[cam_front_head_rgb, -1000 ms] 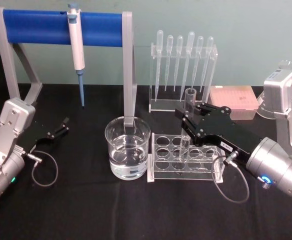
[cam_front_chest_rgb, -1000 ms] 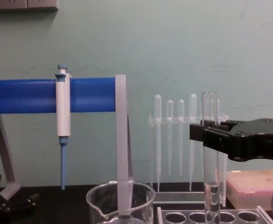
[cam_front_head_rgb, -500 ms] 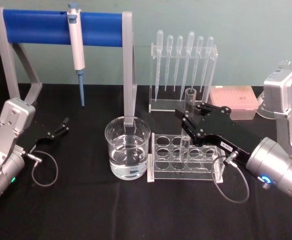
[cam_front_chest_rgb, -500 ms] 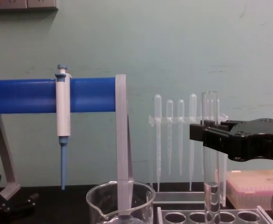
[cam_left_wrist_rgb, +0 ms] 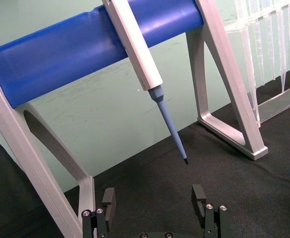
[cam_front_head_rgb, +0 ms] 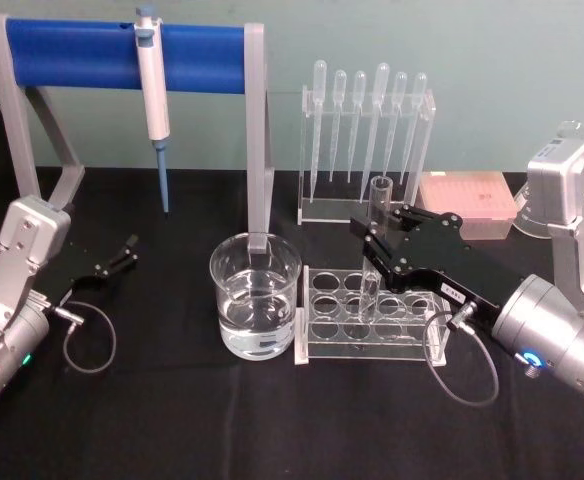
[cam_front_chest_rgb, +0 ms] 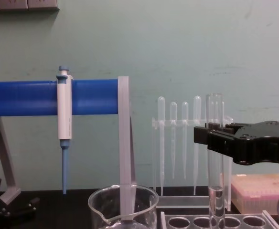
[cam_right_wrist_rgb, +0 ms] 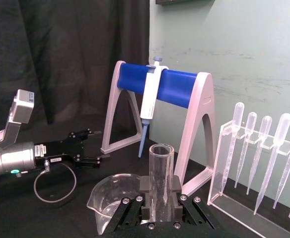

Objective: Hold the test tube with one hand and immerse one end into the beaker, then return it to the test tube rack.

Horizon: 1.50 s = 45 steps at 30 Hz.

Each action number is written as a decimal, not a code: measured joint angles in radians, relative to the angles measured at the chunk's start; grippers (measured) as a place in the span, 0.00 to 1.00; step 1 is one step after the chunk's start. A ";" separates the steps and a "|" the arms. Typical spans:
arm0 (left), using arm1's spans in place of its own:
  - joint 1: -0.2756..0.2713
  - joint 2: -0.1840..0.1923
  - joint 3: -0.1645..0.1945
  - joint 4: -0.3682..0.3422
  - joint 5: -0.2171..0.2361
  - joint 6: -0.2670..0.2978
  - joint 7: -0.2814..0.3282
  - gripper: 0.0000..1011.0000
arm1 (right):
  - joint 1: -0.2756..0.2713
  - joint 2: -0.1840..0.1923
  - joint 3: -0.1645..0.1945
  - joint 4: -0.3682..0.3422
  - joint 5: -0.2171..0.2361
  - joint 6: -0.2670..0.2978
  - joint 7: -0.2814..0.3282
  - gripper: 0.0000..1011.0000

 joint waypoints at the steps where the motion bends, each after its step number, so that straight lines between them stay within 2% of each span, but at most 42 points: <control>1: 0.000 0.000 0.000 0.000 0.000 0.000 0.000 0.99 | 0.000 0.000 0.000 0.000 0.000 0.000 0.000 0.24; 45: 0.000 0.000 0.000 0.000 0.000 0.000 0.000 0.99 | 0.000 0.000 0.000 0.000 0.000 0.000 0.000 0.24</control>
